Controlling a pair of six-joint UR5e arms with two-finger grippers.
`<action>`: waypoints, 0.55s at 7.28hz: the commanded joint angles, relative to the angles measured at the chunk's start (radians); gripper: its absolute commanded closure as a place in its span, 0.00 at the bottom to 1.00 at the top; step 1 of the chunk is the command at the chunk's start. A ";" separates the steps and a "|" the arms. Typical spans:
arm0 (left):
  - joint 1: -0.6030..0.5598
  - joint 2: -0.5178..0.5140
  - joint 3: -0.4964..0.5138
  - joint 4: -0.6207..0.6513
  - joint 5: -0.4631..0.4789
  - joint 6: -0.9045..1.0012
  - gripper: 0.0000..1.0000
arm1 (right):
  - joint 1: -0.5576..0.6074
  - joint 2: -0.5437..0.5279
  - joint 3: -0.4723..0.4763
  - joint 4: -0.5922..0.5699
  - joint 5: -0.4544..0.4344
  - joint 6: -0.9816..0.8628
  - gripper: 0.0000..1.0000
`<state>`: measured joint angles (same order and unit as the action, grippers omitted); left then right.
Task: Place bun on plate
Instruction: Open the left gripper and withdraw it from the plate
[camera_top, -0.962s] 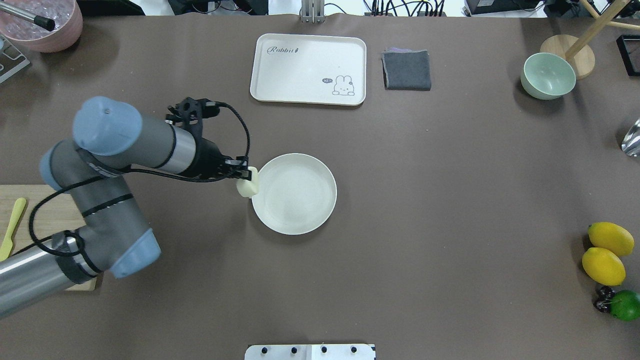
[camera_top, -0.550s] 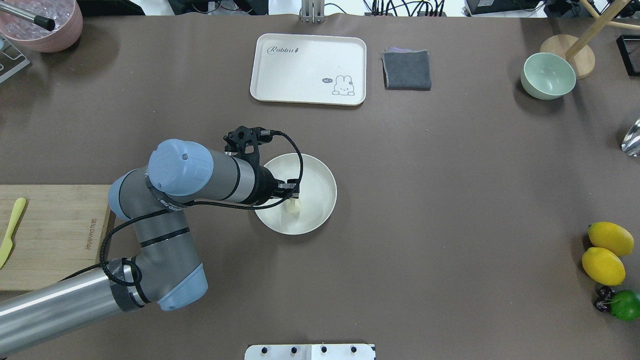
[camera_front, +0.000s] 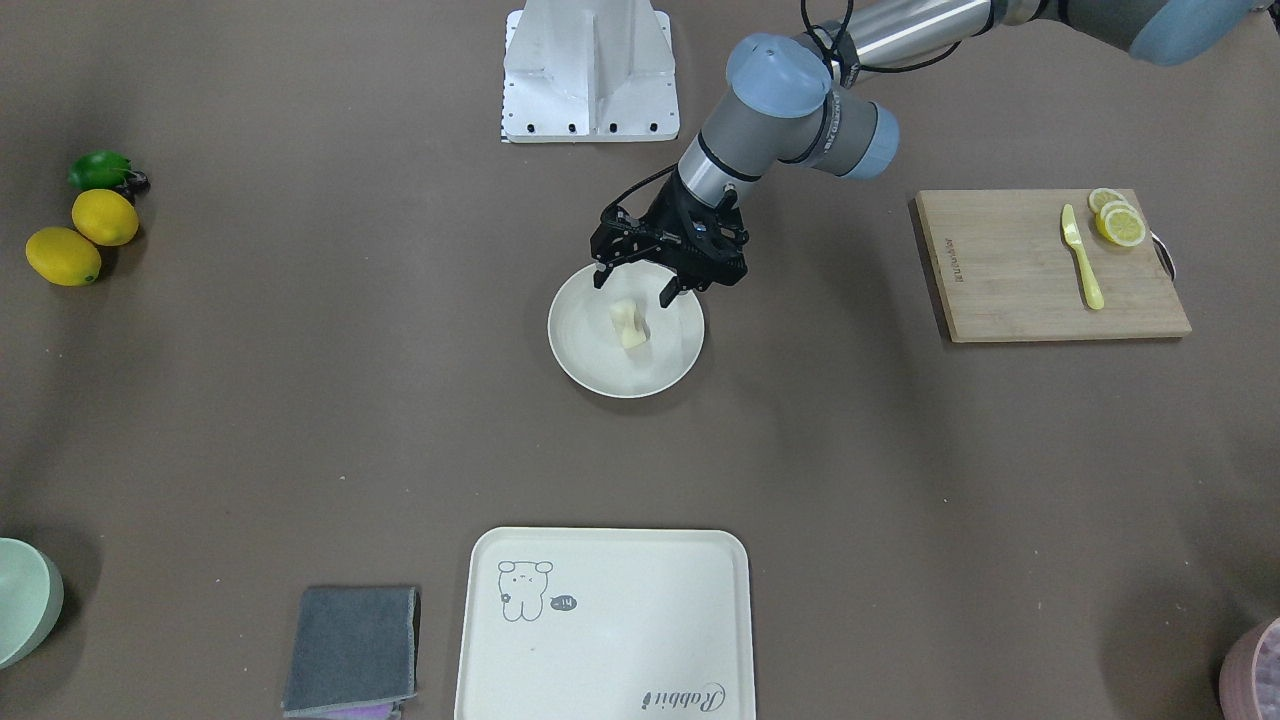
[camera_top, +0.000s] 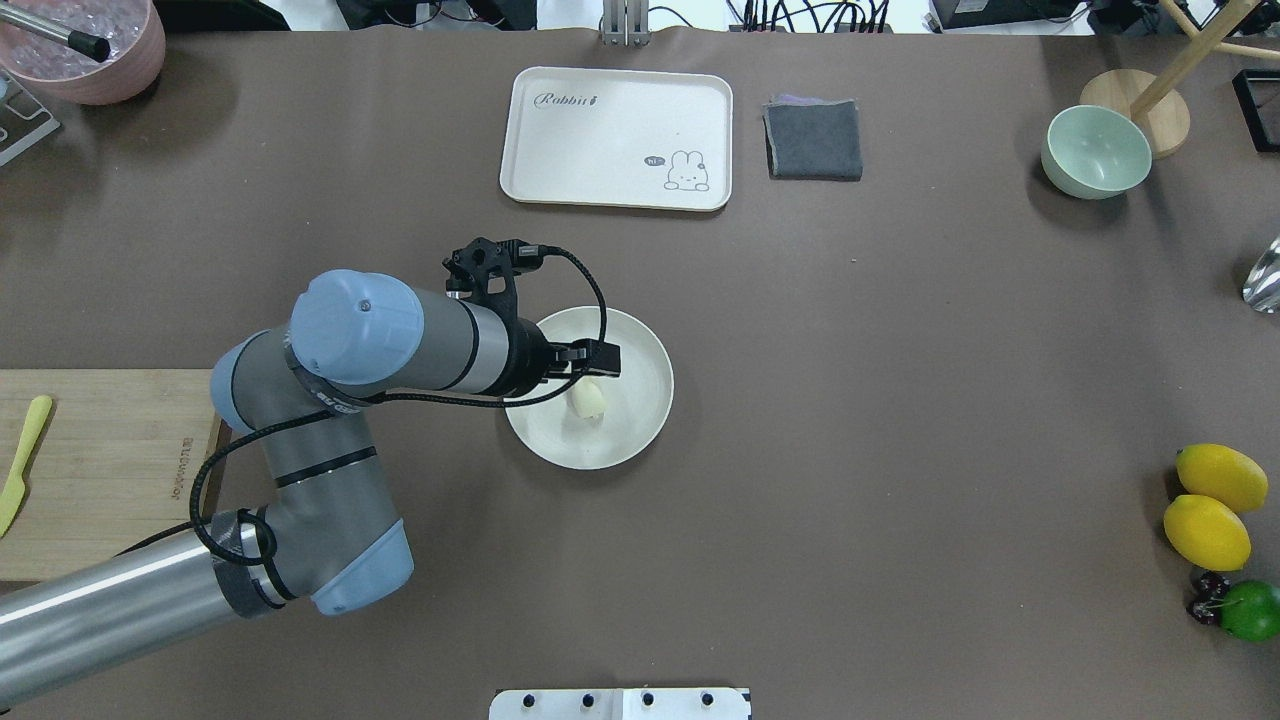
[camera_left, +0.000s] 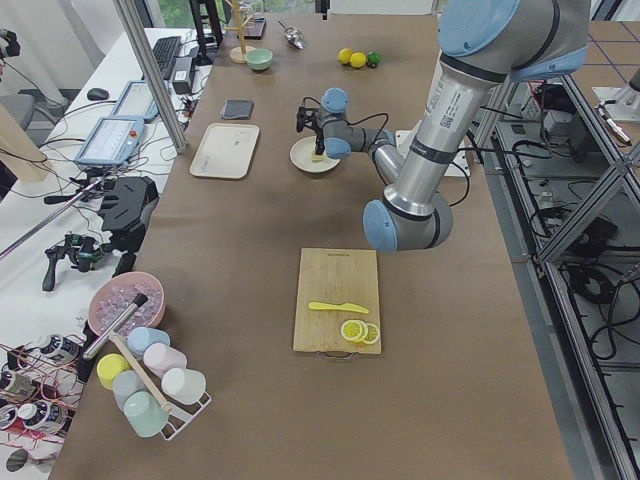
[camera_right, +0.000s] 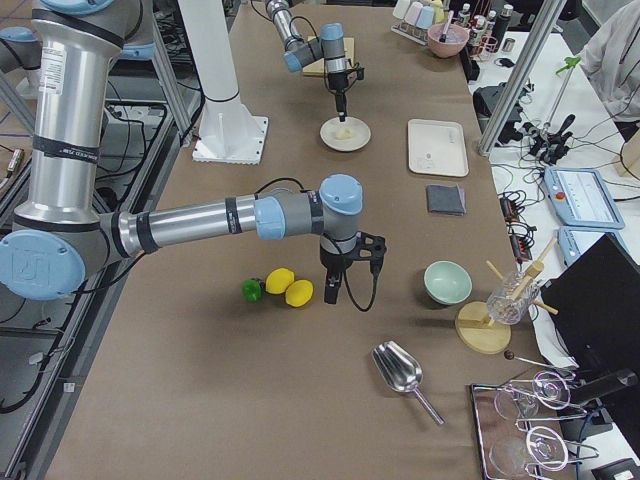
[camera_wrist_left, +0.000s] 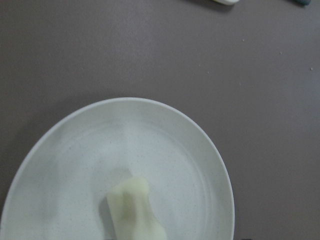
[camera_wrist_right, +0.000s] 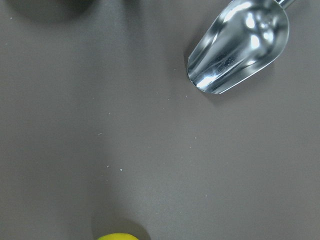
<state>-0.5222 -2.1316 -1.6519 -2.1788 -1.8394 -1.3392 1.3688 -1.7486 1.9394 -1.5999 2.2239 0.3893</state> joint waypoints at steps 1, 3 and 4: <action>-0.141 0.074 -0.183 0.263 -0.136 0.116 0.03 | 0.006 -0.014 -0.016 0.000 -0.003 -0.004 0.00; -0.392 0.217 -0.269 0.417 -0.341 0.541 0.03 | 0.070 -0.020 -0.036 -0.006 0.008 -0.135 0.00; -0.533 0.289 -0.263 0.422 -0.445 0.699 0.03 | 0.123 -0.028 -0.069 -0.012 0.037 -0.221 0.00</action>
<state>-0.8903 -1.9267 -1.9032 -1.7942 -2.1595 -0.8489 1.4354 -1.7684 1.9016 -1.6056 2.2363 0.2669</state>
